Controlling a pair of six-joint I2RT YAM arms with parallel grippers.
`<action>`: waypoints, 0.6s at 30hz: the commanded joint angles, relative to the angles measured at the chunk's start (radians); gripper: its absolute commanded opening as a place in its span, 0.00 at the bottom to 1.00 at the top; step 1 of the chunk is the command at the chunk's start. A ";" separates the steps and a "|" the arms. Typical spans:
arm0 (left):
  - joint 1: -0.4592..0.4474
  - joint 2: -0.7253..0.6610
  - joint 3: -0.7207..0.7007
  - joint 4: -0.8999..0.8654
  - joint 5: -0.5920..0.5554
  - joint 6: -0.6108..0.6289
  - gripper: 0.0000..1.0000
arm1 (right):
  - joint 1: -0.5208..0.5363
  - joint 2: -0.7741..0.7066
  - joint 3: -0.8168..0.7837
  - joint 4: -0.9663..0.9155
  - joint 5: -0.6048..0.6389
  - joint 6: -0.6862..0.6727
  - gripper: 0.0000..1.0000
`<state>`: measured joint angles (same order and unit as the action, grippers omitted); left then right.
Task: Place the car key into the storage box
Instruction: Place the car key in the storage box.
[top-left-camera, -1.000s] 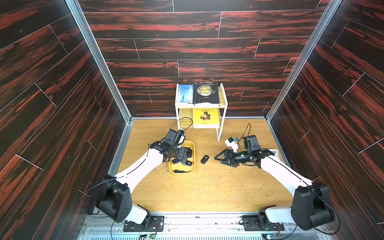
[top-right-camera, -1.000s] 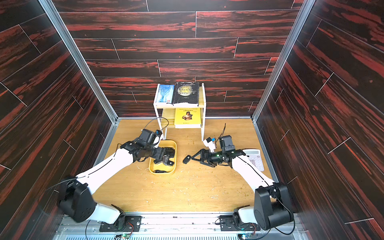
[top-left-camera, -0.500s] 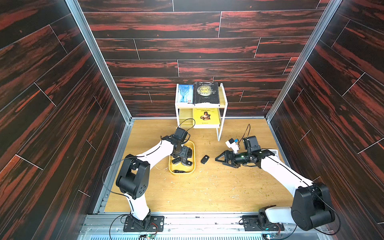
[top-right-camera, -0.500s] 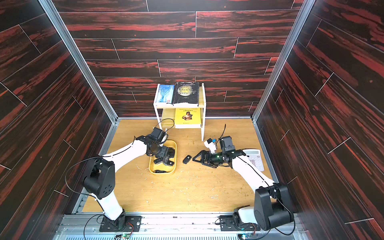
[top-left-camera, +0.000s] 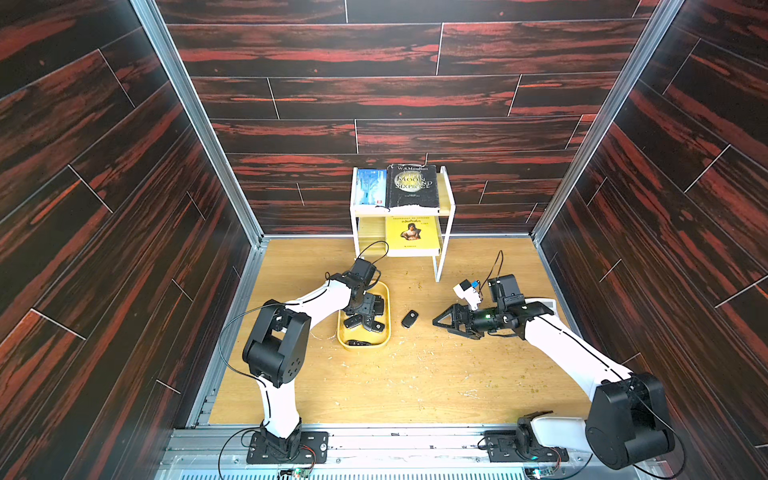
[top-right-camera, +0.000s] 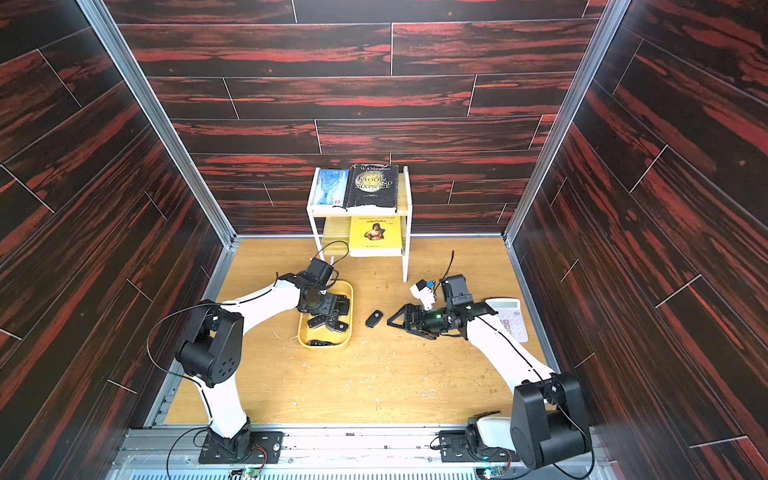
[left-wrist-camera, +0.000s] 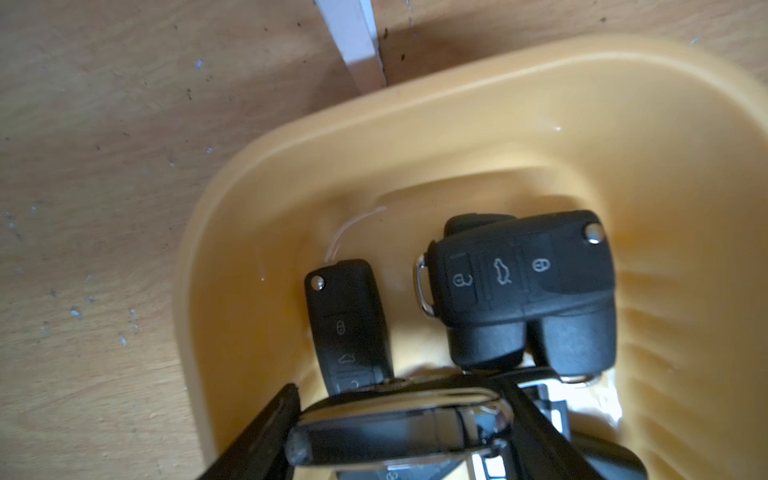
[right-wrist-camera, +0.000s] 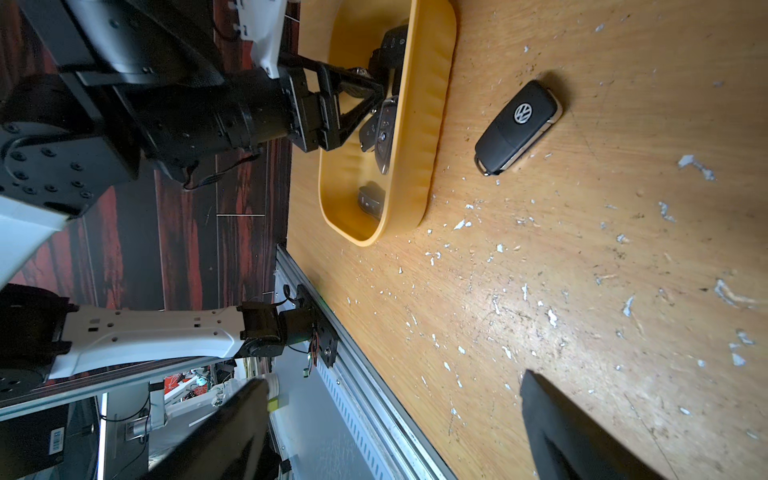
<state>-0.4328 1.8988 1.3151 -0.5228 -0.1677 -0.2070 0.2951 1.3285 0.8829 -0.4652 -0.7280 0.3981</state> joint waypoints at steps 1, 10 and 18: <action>0.005 0.005 0.018 0.006 -0.005 -0.006 0.57 | -0.007 -0.011 -0.014 -0.018 -0.001 -0.021 0.98; 0.006 0.002 0.019 0.018 -0.003 0.003 1.00 | -0.005 0.014 -0.008 -0.021 0.026 -0.045 0.99; 0.006 -0.012 0.038 0.021 0.062 0.001 1.00 | 0.001 0.091 0.088 -0.109 0.241 -0.122 0.98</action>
<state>-0.4324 1.9106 1.3209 -0.4969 -0.1402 -0.2070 0.2943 1.3952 0.9195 -0.5251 -0.5865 0.3260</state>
